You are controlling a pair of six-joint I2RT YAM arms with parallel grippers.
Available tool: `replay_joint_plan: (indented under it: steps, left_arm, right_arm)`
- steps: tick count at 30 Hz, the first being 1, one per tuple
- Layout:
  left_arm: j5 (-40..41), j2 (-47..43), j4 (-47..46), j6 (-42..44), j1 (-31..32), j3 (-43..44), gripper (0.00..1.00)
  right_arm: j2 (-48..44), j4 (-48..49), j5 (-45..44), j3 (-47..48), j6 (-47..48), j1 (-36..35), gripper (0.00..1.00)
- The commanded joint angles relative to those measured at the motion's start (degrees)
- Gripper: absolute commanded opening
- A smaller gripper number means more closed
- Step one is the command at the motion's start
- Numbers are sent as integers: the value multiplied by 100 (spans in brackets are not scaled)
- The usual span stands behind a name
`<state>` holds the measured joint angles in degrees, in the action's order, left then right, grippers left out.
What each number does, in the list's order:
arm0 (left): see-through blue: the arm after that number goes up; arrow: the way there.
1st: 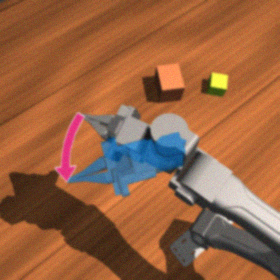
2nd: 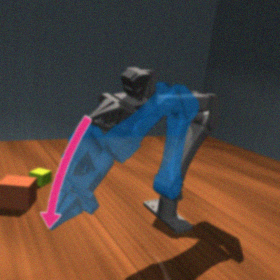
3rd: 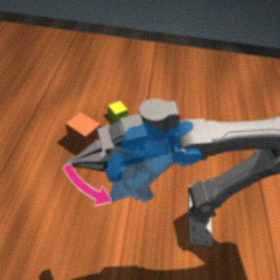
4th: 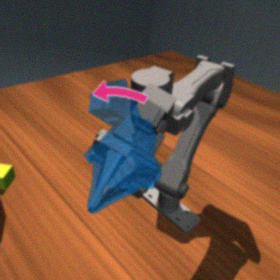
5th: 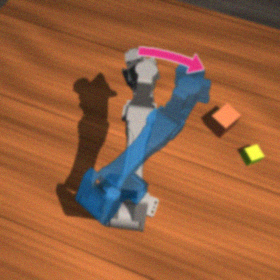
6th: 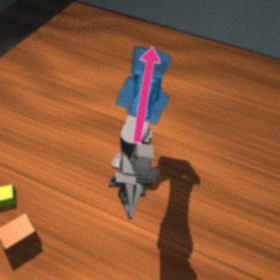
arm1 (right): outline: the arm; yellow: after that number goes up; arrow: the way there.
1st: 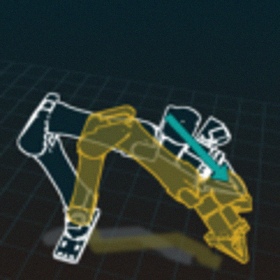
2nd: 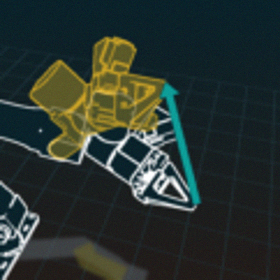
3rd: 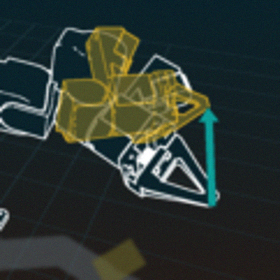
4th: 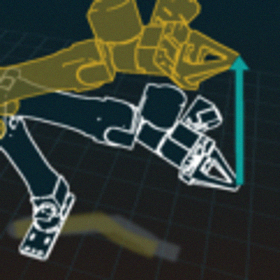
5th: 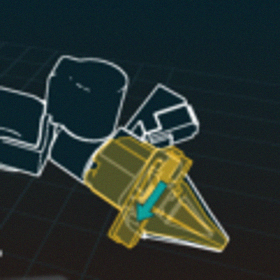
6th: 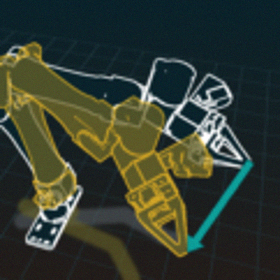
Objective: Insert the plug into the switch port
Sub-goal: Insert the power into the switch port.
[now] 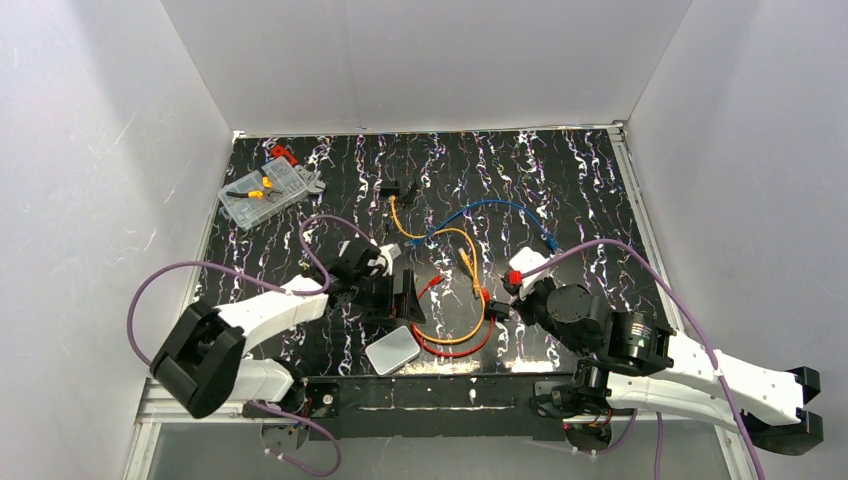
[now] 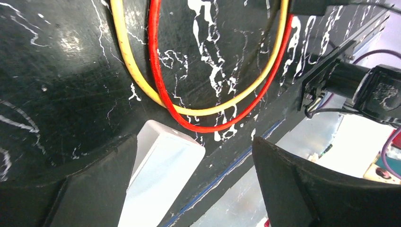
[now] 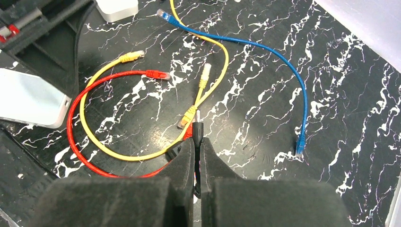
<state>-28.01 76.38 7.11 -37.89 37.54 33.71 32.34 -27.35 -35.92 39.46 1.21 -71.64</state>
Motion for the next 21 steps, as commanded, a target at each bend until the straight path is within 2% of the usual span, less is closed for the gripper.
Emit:
replay_joint_plan:
  steps: [1,4,10,16,17,21]
  left_arm:
    - [672,-966,886,176,17,511,92]
    - [1094,-1515,1459,79,29,656,93]
    - [1122,-2440,2276,-448,104,384,93]
    - [1116,-3423,2847,-1265,153,-264,93]
    - [1008,-3883,2942,-1651,155,-605,93]
    - [820,-4294,3051,-1954,162,-940,93]
  right_arm:
    - [9,40,114,197,-69,17,1]
    - [22,37,236,227,-16,17,1]
    - [203,127,902,289,142,14,1]
    - [518,357,1460,247,160,18,1]
    - [681,447,1850,242,146,16,1]
    - [1056,728,2308,178,-43,16,1]
